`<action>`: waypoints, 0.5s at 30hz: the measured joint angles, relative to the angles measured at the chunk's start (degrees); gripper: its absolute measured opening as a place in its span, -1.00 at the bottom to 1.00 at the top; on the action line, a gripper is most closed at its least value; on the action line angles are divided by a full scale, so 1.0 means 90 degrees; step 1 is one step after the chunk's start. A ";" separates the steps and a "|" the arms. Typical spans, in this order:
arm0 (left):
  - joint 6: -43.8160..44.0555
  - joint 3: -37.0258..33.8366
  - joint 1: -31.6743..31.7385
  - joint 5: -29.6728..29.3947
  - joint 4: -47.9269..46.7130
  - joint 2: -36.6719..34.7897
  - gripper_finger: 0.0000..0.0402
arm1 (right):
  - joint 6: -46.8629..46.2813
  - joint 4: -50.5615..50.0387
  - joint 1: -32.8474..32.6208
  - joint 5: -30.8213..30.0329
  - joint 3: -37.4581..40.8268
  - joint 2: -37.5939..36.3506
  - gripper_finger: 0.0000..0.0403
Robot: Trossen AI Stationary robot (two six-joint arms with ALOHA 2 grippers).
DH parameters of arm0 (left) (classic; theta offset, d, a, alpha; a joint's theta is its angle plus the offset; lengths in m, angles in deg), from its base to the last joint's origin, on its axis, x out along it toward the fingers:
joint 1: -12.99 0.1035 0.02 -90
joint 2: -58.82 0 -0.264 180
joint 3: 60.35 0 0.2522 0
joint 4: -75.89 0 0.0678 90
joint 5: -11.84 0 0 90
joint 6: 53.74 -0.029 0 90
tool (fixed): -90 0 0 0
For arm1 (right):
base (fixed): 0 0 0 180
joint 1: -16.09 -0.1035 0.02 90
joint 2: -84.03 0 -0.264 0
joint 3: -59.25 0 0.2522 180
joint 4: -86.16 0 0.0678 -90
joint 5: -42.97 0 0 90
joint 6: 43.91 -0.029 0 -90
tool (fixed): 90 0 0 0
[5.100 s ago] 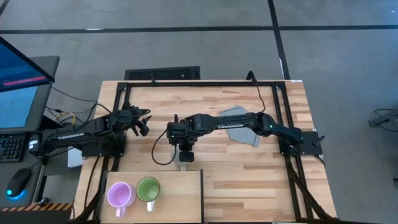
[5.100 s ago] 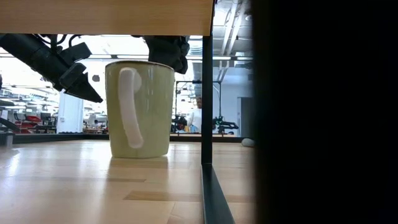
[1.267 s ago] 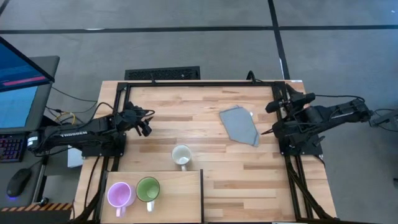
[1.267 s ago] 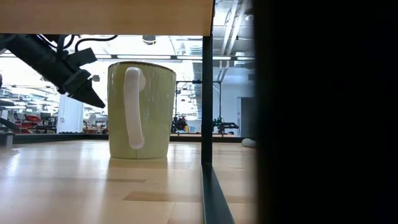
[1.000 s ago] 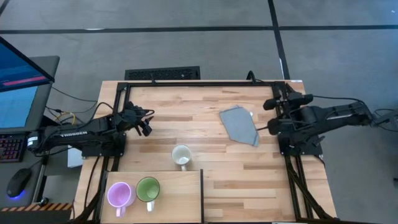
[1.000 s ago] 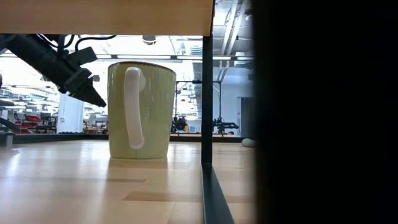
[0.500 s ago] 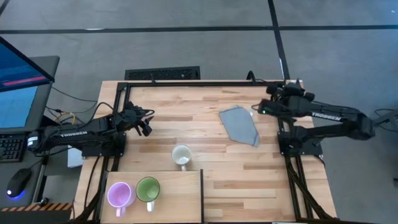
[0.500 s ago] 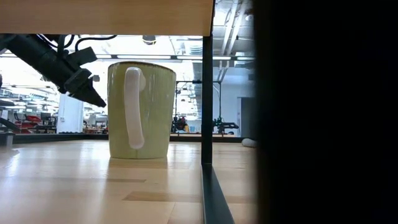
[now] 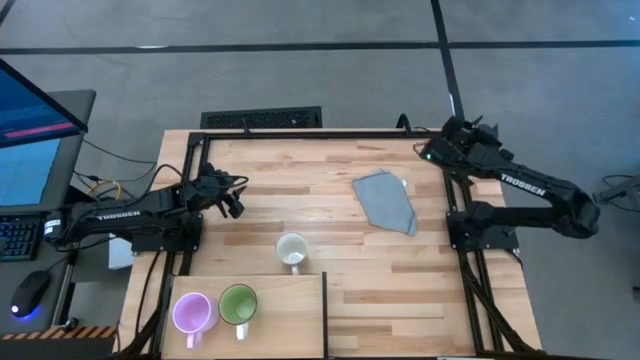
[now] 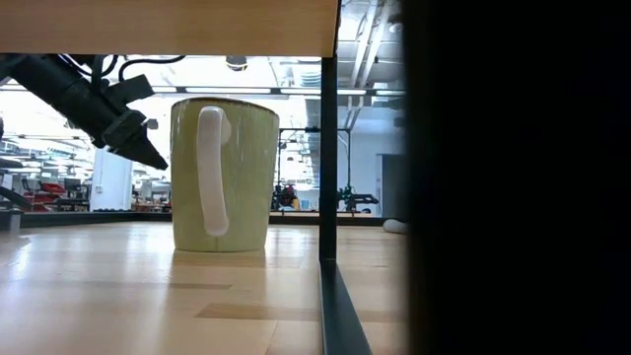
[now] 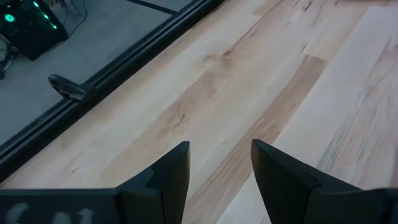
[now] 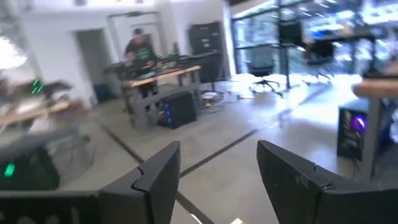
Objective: Stack small to large cups/mugs on shelf
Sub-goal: Put the light green mug on the shelf
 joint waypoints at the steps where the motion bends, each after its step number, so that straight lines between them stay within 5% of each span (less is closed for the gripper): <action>1: 0.0029 0.0000 -0.0002 0.0000 0.0002 0.0000 -0.19 | 0.0015 0.0249 0.0156 0.0010 -0.0001 0.0030 0.17; 11: 0.0167 0.0000 -0.0001 -0.0010 -0.0041 0.0000 -0.19 | 0.0827 0.1755 0.0737 0.0381 -0.0010 0.0267 0.17; 15: 0.0167 0.0000 -0.0001 -0.0010 -0.0044 0.0001 -0.19 | 0.3290 0.2696 0.0737 0.0508 -0.0010 0.0392 0.17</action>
